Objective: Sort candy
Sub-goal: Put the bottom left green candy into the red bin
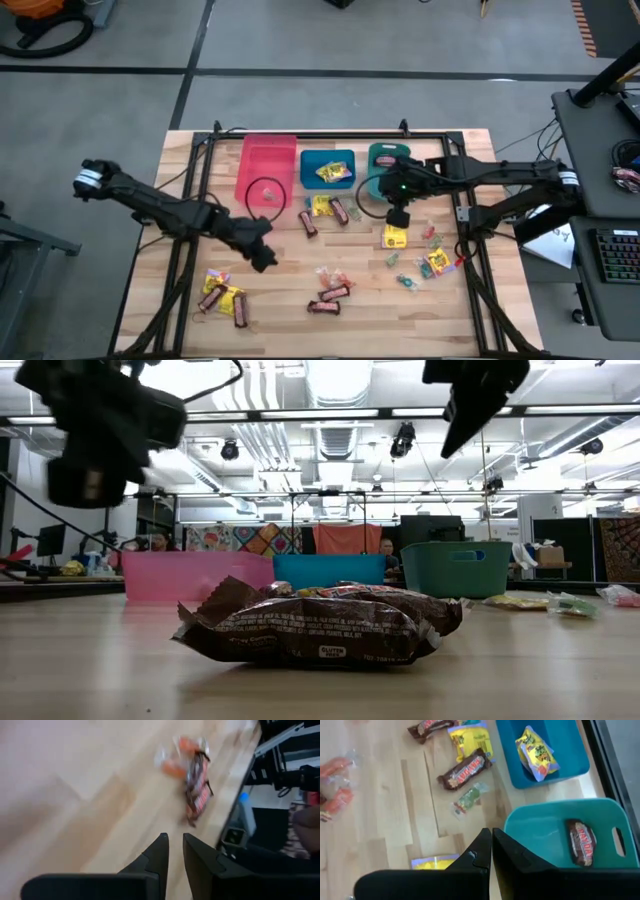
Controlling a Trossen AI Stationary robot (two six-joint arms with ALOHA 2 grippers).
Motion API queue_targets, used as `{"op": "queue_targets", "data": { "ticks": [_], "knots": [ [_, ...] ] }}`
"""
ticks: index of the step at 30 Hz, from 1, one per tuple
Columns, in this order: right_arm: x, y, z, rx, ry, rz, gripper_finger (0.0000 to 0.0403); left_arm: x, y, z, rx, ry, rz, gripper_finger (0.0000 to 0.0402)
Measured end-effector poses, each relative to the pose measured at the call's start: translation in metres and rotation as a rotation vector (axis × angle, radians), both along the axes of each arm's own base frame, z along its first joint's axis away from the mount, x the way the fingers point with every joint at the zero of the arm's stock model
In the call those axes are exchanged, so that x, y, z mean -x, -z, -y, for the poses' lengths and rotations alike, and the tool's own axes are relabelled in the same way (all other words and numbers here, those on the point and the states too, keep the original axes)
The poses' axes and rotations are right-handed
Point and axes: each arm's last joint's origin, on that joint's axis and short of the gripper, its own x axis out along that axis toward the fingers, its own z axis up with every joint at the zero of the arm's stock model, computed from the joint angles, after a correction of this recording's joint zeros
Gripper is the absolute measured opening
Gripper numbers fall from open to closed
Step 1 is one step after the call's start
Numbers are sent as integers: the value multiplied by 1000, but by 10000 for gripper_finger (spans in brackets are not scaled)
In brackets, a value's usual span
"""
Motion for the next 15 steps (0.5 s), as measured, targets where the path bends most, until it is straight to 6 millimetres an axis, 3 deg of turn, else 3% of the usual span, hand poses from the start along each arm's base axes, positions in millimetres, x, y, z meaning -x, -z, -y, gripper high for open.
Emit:
{"op": "queue_targets", "data": {
  "ticks": [8,15],
  "knots": [
    [8,22,-1,-31,23,-63,9,14,2,29,126,-52,-113,40],
    [15,48,-12,-281,30,-160,9,18,4,34,126,-68,-144,40]
  ]
}}
